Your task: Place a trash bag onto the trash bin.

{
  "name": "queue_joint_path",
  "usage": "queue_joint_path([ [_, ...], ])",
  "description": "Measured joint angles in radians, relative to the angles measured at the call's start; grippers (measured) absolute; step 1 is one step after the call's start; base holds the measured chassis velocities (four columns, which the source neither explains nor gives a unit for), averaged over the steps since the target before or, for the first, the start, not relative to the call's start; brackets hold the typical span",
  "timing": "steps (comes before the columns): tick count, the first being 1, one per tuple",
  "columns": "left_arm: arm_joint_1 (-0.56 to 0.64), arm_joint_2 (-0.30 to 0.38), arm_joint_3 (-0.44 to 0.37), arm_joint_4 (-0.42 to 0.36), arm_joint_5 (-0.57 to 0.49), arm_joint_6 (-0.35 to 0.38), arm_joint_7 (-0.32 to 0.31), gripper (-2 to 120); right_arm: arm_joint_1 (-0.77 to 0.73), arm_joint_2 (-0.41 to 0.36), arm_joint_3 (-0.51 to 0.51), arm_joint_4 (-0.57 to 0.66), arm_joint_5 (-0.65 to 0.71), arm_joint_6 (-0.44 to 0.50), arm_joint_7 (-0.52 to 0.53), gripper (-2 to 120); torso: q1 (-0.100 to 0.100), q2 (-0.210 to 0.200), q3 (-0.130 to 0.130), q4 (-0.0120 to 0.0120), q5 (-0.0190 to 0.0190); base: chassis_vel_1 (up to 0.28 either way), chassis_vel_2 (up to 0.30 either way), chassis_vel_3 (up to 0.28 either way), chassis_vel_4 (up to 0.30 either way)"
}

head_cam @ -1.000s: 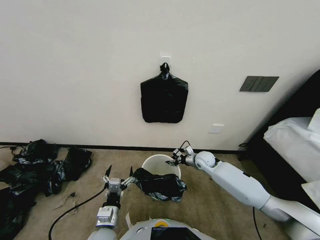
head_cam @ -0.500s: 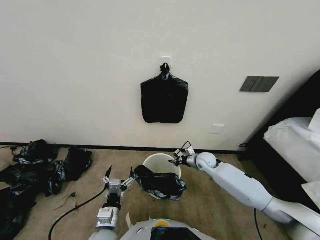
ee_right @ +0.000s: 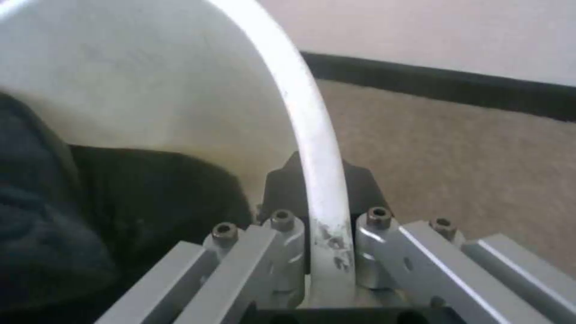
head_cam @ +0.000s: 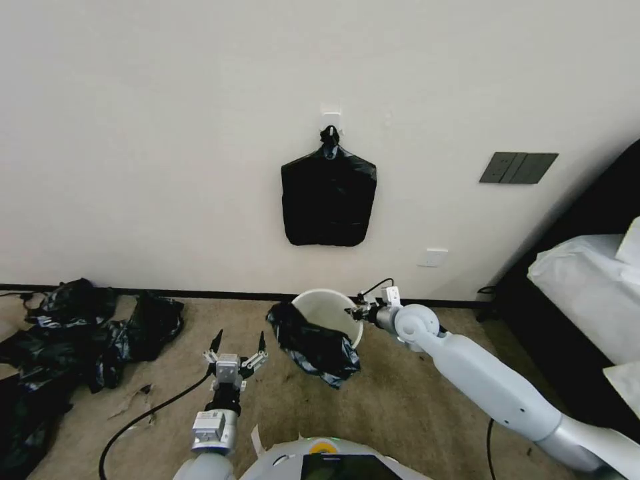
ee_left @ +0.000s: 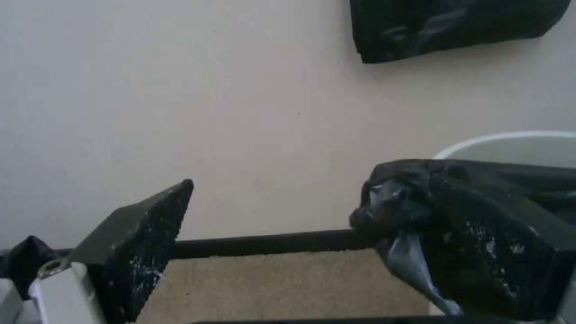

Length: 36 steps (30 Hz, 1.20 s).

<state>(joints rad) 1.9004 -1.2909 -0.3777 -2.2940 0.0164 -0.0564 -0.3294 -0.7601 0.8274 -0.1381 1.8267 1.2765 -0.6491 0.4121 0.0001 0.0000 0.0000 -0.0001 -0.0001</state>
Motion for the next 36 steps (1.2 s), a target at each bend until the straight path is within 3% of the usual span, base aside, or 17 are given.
queue_joint_path([
  [6,-0.023,0.010,-0.001,0.002,-0.024,0.016,0.000,100,-0.076,0.036,0.064,0.086,0.086,0.056,0.228,3,0.000,0.000,0.000,0.0002,0.0000,0.000,0.000,0.000,0.000],
  [9,-0.029,0.014,-0.002,0.004,-0.030,0.019,0.000,100,-0.103,0.052,0.084,0.108,0.093,0.082,0.288,3,0.000,0.000,0.000,0.0001,-0.0003,0.000,0.000,0.000,0.000],
  [13,-0.049,0.029,-0.010,0.006,-0.054,0.028,0.000,100,-0.255,0.134,0.178,0.184,0.069,0.166,0.442,3,0.000,0.000,0.000,0.0001,0.0001,0.000,0.000,0.000,0.000],
  [19,-0.058,0.037,-0.016,0.008,-0.074,0.033,0.000,100,-0.372,0.208,0.252,0.216,-0.003,0.189,0.454,3,0.000,0.000,0.000,-0.0001,0.0000,0.000,0.000,0.000,0.000],
  [23,-0.075,0.043,-0.016,0.009,-0.085,0.045,0.000,100,-0.449,0.298,0.279,0.229,-0.105,0.219,0.452,3,0.000,0.000,0.000,0.0002,0.0000,0.000,0.000,0.000,0.000],
  [36,-0.082,0.040,-0.008,0.013,-0.089,0.051,0.001,100,-0.539,0.364,0.252,0.229,-0.270,0.233,0.441,3,0.000,0.000,0.000,0.0001,0.0000,0.000,0.000,0.000,0.000],
])
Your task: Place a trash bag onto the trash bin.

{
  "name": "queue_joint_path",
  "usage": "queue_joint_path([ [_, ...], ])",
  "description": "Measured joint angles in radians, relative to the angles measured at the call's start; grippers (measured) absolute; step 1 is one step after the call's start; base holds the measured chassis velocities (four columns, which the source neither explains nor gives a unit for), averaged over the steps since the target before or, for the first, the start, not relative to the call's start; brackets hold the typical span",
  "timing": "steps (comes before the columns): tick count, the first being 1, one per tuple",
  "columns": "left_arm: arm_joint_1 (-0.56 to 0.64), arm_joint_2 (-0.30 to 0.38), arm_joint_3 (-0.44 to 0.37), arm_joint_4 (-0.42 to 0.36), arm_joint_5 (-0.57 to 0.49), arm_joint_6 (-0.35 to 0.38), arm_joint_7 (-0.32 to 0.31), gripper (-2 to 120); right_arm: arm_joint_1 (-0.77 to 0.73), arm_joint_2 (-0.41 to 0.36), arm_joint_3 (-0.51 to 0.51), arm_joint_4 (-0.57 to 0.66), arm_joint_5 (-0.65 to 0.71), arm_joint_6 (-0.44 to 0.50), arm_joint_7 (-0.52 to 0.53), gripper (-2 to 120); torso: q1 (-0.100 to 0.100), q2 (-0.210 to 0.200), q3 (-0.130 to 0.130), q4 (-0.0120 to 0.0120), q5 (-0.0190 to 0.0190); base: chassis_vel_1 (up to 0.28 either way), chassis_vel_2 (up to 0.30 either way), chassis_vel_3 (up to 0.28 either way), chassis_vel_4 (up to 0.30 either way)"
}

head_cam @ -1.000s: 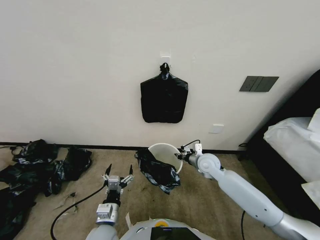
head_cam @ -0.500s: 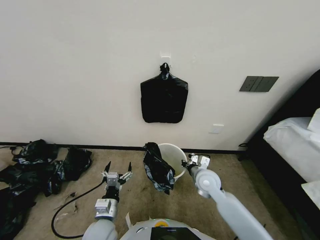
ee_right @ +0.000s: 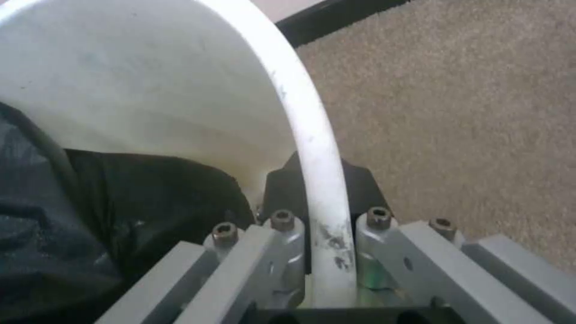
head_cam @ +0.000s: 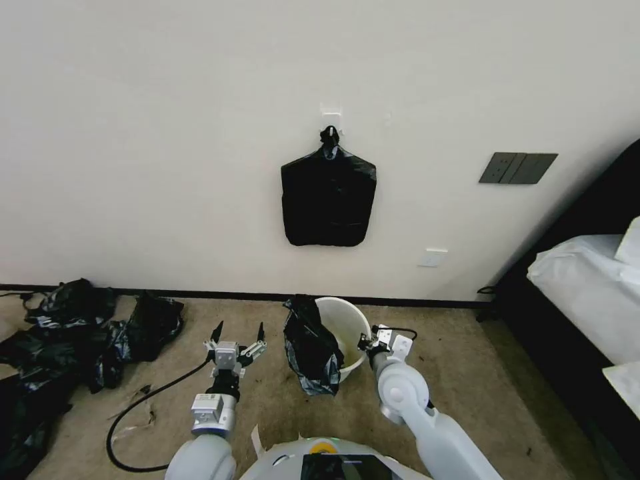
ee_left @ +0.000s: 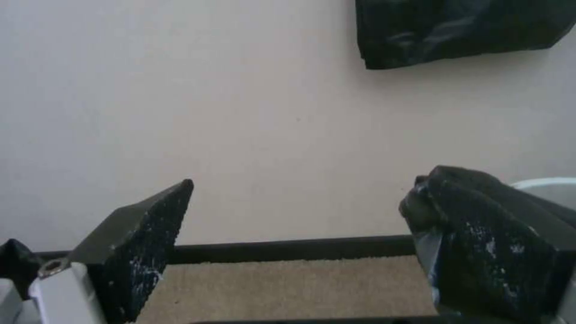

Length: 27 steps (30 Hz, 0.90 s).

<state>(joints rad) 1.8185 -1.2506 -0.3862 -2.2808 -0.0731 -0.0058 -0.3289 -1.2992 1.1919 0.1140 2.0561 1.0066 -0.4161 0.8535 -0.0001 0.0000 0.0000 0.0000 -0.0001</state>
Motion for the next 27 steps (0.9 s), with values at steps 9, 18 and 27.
queue_joint_path([
  [9,0.005,-0.007,0.001,0.004,-0.002,-0.003,0.000,100,-0.006,0.018,-0.010,-0.050,-0.028,0.011,-0.004,3,0.000,0.000,0.000,-0.0002,-0.0003,0.000,0.000,0.000,0.000],
  [18,0.005,-0.013,0.016,0.005,-0.002,-0.004,0.000,100,-0.029,0.006,-0.004,-0.022,-0.027,0.005,-0.003,28,0.000,0.000,0.000,0.0001,0.0005,0.000,0.000,0.000,0.000],
  [27,0.003,-0.017,0.033,0.007,0.000,-0.005,0.000,100,-0.049,-0.030,0.024,0.069,-0.055,-0.001,-0.023,60,0.000,0.000,0.000,0.0001,0.0003,0.000,0.000,0.000,0.000],
])
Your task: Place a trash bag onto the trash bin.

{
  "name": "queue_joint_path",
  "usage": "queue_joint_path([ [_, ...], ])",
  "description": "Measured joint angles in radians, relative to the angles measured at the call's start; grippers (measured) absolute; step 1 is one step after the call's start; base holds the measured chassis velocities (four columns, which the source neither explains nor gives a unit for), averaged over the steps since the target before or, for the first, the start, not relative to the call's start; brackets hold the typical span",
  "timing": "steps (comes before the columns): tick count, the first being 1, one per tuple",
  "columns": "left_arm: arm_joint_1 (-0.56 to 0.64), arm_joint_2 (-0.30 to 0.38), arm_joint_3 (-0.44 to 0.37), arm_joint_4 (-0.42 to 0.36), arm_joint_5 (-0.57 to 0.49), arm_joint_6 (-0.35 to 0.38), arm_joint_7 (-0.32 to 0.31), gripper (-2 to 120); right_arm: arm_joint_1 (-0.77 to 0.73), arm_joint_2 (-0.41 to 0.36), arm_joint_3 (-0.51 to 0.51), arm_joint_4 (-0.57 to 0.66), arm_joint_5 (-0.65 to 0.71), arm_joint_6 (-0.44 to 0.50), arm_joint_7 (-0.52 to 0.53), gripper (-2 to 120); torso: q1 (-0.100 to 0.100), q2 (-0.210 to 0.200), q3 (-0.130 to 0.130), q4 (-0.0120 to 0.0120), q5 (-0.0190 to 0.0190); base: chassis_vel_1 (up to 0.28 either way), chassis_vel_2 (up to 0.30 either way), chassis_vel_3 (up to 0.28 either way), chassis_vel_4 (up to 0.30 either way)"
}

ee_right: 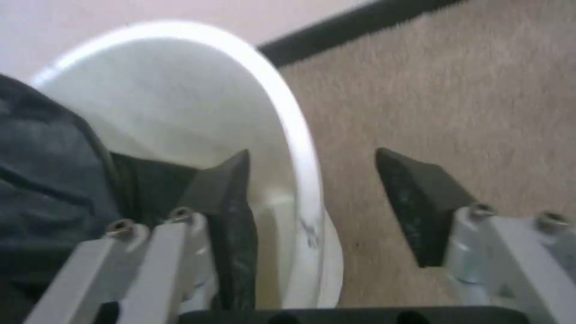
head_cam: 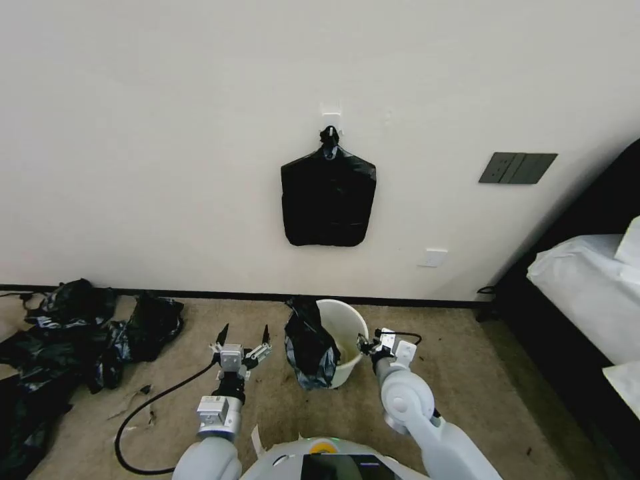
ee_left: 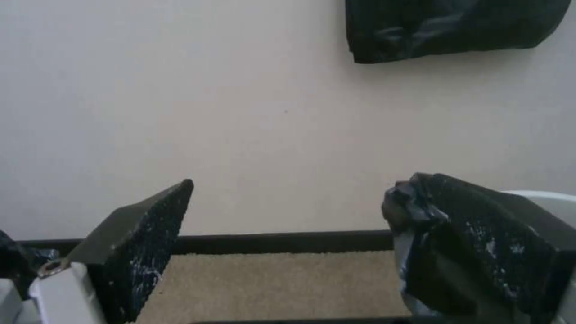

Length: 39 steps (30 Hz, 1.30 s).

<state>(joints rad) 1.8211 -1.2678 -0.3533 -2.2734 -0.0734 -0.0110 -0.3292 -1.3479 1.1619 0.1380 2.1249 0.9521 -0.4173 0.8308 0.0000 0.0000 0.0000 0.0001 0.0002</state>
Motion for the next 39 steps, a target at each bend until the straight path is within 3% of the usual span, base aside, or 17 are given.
queue_joint_path([
  [2,0.000,0.000,0.001,0.000,0.000,0.000,0.000,100,-0.014,-0.015,0.013,0.036,-0.049,0.001,-0.023,70,0.000,0.000,0.000,0.0000,0.0000,0.000,0.000,0.000,0.000],
  [7,0.003,0.000,0.000,0.001,0.002,0.000,-0.002,100,-0.044,-0.060,0.040,0.110,-0.165,0.005,-0.107,82,0.000,0.000,0.000,-0.0002,-0.0001,0.000,0.000,0.000,0.000],
  [10,0.006,0.000,0.000,0.010,0.003,0.000,-0.003,100,-0.078,-0.136,0.053,0.192,-0.321,-0.003,-0.307,97,0.000,0.000,0.000,-0.0004,-0.0002,0.000,0.000,0.000,0.000],
  [11,0.006,0.000,0.000,0.010,0.003,0.000,-0.003,100,-0.078,-0.136,0.053,0.192,-0.321,-0.003,-0.307,97,0.000,0.000,0.000,-0.0004,-0.0002,0.000,0.000,0.000,0.000],
  [12,0.006,-0.001,0.001,0.016,0.002,0.001,-0.004,100,-0.081,-0.178,0.042,0.235,-0.342,-0.034,-0.395,99,0.000,0.000,0.000,-0.0003,-0.0006,0.000,0.000,0.000,0.000],
  [14,0.005,-0.004,0.003,0.020,0.001,0.005,-0.004,100,-0.032,-0.233,-0.011,0.271,-0.330,-0.103,-0.502,100,0.000,0.000,0.000,-0.0002,-0.0003,0.000,0.000,0.000,0.000],
  [20,0.006,-0.016,0.004,0.023,0.000,0.014,-0.003,100,0.151,-0.275,-0.116,0.238,-0.184,-0.220,-0.558,100,0.000,0.000,0.000,0.0001,-0.0001,0.000,0.000,0.000,0.000],
  [23,0.006,-0.024,0.005,0.028,-0.001,0.019,-0.003,100,0.269,-0.261,-0.198,0.163,-0.113,-0.263,-0.555,97,0.000,0.000,0.000,0.0002,-0.0002,0.000,0.000,0.000,0.000],
  [28,0.005,-0.031,0.010,0.029,0.000,0.023,-0.002,100,0.314,-0.233,-0.267,0.088,-0.110,-0.276,-0.552,92,0.000,0.000,0.000,-0.0001,-0.0002,0.000,0.000,0.000,0.000],
  [39,-0.007,-0.031,0.026,0.029,0.000,0.027,-0.001,100,0.347,-0.226,-0.337,0.001,-0.262,-0.254,-0.577,51,0.000,0.000,0.000,-0.0003,-0.0003,0.000,0.000,0.000,0.000],
])
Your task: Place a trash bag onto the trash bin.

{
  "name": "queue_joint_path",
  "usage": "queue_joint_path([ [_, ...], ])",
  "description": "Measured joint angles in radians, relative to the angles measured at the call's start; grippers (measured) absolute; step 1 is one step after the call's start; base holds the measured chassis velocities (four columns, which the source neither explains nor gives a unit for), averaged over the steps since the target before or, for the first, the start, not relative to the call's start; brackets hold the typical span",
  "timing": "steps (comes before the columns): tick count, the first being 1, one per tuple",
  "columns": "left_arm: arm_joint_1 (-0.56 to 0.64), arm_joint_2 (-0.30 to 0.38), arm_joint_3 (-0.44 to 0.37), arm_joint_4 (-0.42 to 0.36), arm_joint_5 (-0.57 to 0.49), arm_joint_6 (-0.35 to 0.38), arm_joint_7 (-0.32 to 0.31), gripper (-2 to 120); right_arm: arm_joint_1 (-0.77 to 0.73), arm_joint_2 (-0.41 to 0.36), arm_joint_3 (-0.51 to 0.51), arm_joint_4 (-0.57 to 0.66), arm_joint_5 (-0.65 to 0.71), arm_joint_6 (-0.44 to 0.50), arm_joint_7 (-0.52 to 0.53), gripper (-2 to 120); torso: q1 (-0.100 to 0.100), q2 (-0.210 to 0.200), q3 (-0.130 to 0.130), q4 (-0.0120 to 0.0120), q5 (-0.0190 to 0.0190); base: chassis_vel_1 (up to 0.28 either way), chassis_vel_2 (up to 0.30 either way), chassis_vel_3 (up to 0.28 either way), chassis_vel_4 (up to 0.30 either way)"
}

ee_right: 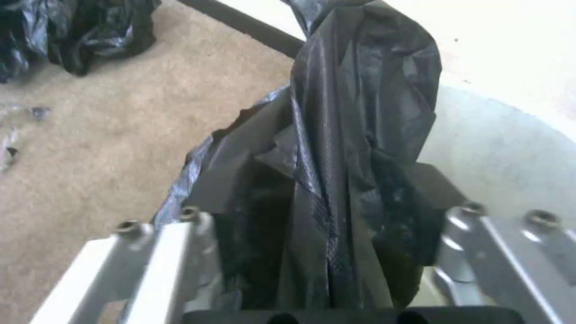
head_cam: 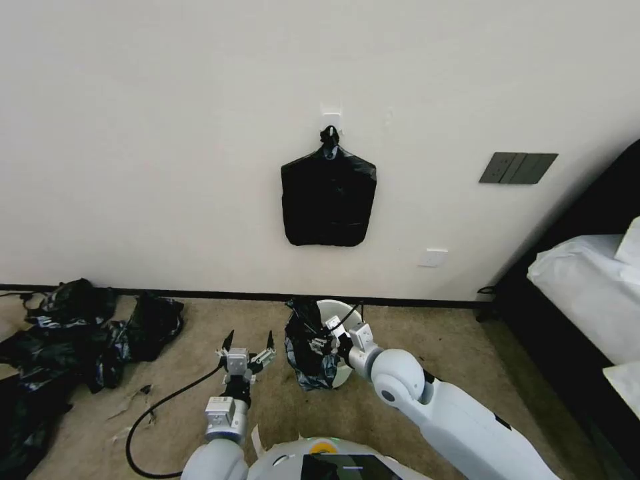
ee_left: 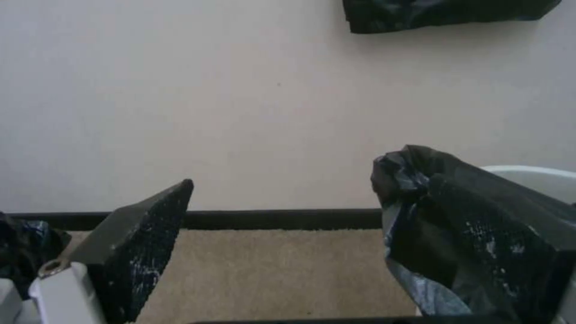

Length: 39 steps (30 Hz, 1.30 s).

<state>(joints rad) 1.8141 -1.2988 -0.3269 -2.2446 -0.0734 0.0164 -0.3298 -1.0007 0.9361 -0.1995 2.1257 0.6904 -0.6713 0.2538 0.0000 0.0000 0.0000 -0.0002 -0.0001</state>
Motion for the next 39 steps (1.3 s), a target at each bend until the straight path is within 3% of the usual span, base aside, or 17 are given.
queue_joint_path([
  [14,-0.013,0.008,0.048,0.004,0.001,0.021,0.000,100,-0.007,-0.007,-0.003,-0.001,-0.024,0.004,0.030,0,0.000,0.000,0.000,0.0003,0.0001,0.000,0.000,0.000,0.000],
  [19,-0.054,0.028,0.095,0.010,-0.037,0.073,0.001,100,-0.030,-0.005,0.010,0.016,-0.001,0.010,0.049,0,0.000,0.000,0.000,0.0002,0.0001,0.000,0.000,0.000,0.000],
  [28,-0.172,0.057,0.166,0.050,-0.233,0.220,-0.013,100,-0.042,-0.003,0.018,0.022,0.020,0.009,0.067,0,0.000,0.000,0.000,0.0002,0.0000,0.000,0.000,0.000,0.000],
  [34,-0.276,0.055,0.194,0.095,-0.365,0.333,-0.073,100,-0.046,0.001,0.045,0.023,0.096,0.010,0.111,0,0.000,0.000,0.000,0.0002,0.0000,0.000,0.000,0.000,0.000],
  [39,-0.328,0.045,0.210,0.117,-0.412,0.367,-0.102,100,-0.053,-0.003,0.062,0.019,0.114,0.019,0.118,0,0.000,0.000,0.000,0.0002,0.0001,0.000,0.000,0.000,0.000],
])
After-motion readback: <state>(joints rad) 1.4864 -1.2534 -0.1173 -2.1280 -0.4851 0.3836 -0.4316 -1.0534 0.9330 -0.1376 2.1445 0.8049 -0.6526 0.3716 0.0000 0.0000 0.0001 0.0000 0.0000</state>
